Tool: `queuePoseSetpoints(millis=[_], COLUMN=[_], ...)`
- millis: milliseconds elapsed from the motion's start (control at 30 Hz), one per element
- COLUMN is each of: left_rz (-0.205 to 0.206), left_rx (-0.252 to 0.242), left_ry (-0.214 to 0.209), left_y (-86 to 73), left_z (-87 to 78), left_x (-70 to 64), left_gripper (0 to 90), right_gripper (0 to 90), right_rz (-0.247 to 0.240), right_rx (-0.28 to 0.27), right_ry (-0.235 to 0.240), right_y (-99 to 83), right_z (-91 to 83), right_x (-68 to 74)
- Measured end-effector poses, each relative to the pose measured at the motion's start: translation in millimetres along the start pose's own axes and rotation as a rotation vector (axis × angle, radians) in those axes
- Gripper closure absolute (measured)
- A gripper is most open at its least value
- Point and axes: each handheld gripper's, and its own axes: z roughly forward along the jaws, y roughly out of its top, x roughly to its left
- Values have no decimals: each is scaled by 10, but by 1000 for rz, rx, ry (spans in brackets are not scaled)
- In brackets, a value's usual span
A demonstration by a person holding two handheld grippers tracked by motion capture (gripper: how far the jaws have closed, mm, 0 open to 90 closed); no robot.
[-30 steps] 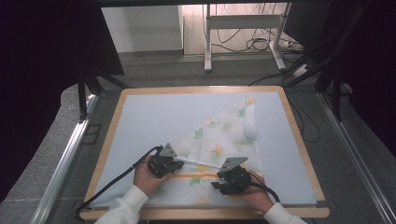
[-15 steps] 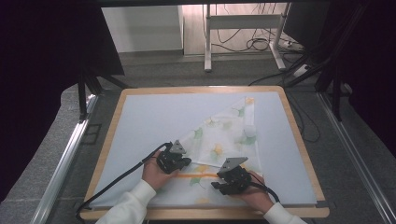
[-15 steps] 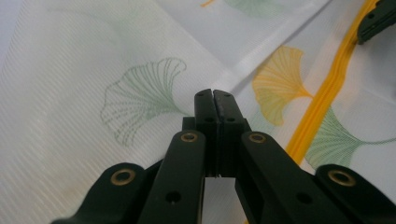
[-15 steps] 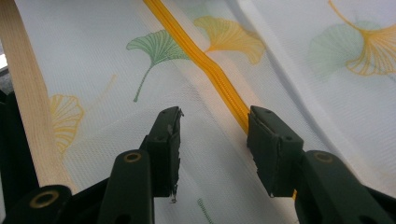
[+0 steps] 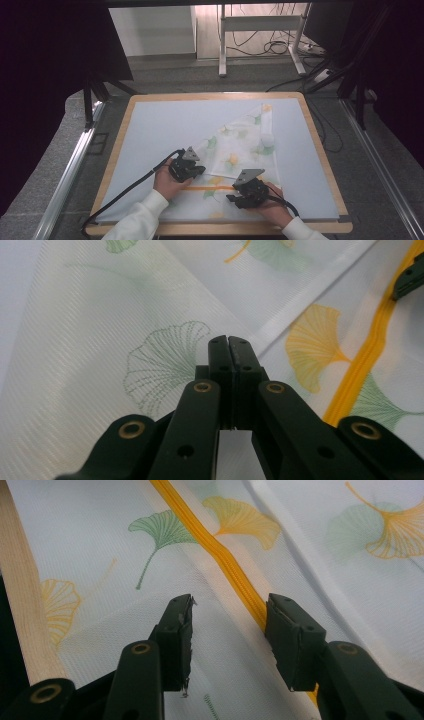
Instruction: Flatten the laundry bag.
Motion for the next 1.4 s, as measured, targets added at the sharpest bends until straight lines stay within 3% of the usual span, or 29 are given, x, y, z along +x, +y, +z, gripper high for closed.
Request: queuePoseSetpoints(millis=[167, 333, 467, 500, 567, 633, 700, 833, 1100, 1400], left_rz=[42, 38, 47, 87, 102, 97, 91, 95, 66, 27], left_rx=[18, 30, 22, 34, 37, 20, 14, 11, -2, -2], left_ry=[-39, -54, -51, -14, 4, 26, 78, 100, 90, 113], left_y=[-77, -63, 10, 44, 55, 58, 63, 70, 87, 118], left_z=[-66, 15, 110, 124, 131, 151, 162, 171, 192, 205], left_x=[-186, -197, -181, -192, -199, -201, -175, -128, -49, 127], left_gripper=[900, 900, 900, 900, 900, 900, 900, 900, 900, 900], right_gripper=[533, 528, 523, 523, 523, 522, 521, 520, 520, 520], right_rz=[2, 4, 4, 8, 10, 10, 5, 5, 12, 9], right_rx=[-3, -1, 1, -1, -3, -3, -4, -2, -5, -6], right_ry=[-1, -2, -4, -1, 0, -1, -3, -5, 1, 2], right_y=[-5, -3, -2, -4, -6, -7, -6, -6, -9, -10], right_z=[-1, 0, 1, 1, 0, 1, 2, 2, 1, 1], right_x=[4, 9, 13, 10, 9, 11, 14, 17, 8, 5])
